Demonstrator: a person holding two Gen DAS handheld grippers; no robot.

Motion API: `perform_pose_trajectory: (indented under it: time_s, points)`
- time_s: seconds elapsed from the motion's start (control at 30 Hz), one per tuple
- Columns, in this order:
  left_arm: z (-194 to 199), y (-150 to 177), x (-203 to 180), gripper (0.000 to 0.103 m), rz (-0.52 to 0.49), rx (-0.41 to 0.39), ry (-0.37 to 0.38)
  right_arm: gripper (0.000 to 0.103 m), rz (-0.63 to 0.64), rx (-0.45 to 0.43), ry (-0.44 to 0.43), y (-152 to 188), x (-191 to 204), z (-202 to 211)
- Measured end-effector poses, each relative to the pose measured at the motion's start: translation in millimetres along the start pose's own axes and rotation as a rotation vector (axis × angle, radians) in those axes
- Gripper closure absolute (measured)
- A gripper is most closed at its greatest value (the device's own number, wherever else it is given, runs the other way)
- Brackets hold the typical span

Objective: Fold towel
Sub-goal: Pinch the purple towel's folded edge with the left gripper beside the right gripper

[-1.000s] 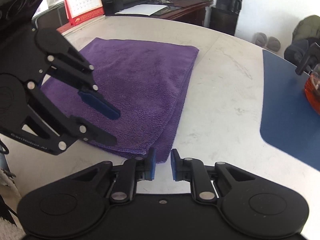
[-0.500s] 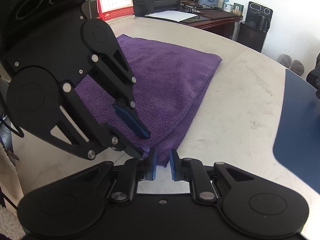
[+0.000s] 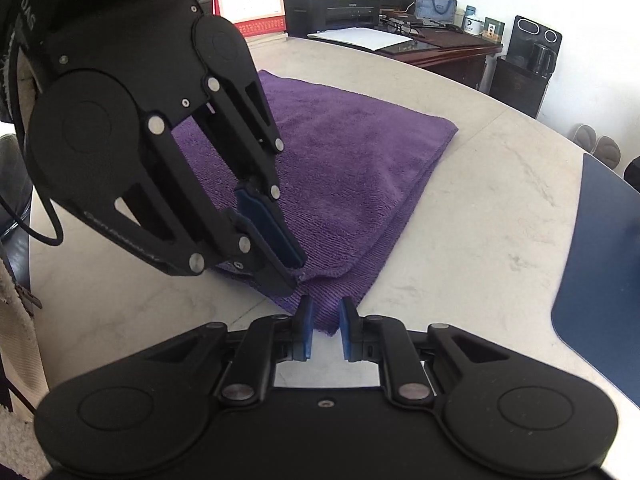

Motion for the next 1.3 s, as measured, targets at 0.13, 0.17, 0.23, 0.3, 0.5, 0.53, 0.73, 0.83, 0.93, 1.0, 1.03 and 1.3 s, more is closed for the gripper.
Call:
perform_pose_trajectory:
  time_s: [0.13, 0.17, 0.23, 0.3, 0.5, 0.53, 0.73, 0.83, 0.93, 1.0, 1.03, 1.3]
  points:
    - [-5.1, -1.1, 3.1, 0.092, 0.021, 0.008, 0.004, 0.09, -0.009, 0.002, -0.005, 0.1, -0.1, 2.4]
    - [-7.1, -1.3, 3.1, 0.092, 0.025, 0.009, 0.008, 0.09, -0.01, -0.005, -0.01, -0.5, 0.6, 3.9]
    - [-8.8, -0.8, 2.8, 0.092, 0.03, 0.008, 0.014, 0.09, -0.006, -0.015, -0.022, -1.0, 2.8, 5.4]
    - [-8.8, -0.8, 4.7, 0.093, 0.043, 0.004, 0.019, 0.09, 0.009, 0.0, -0.018, 0.7, 5.0, 2.7]
    - [4.8, -4.1, 17.6, 0.101, 0.113, -0.042, 0.051, 0.09, 0.009, 0.013, -0.012, -2.3, 5.8, 0.4]
    - [9.4, -5.1, 19.7, 0.101, 0.129, -0.055, 0.062, 0.09, 0.011, 0.017, -0.009, -3.2, 6.7, 0.1]
    - [40.9, -15.1, 22.7, 0.101, 0.139, -0.119, 0.078, 0.09, 0.021, 0.028, -0.004, -5.8, 8.9, -1.3]
    - [47.7, -24.3, 24.2, 0.101, 0.154, -0.153, 0.104, 0.09, 0.024, 0.029, -0.004, -5.4, 10.5, 0.4]
    - [47.0, -27.4, 21.6, 0.101, 0.164, -0.167, 0.132, 0.09, 0.025, 0.03, -0.003, -4.0, 11.7, 1.9]
    - [32.2, -26.8, 21.0, 0.101, 0.165, -0.155, 0.148, 0.09, 0.024, 0.031, -0.002, -3.1, 12.0, 3.0]
    - [28.1, -26.2, 21.4, 0.101, 0.171, -0.15, 0.158, 0.09, 0.024, 0.031, -0.001, -2.8, 12.2, 3.3]
    - [6.0, -16.1, 32.5, 0.101, 0.279, -0.159, 0.251, 0.09, 0.013, 0.032, 0.007, -2.0, 12.5, 3.4]
Point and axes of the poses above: each gripper's, at about its wrist camera, not at the fingertips, and z roughly against the way its jaws point, x to its left, y to its underside, the point moved 4 cm from there along -z, roughly the way its jaws point, and after that the axes turned 6 degrees about y, right-handed, at the moved point
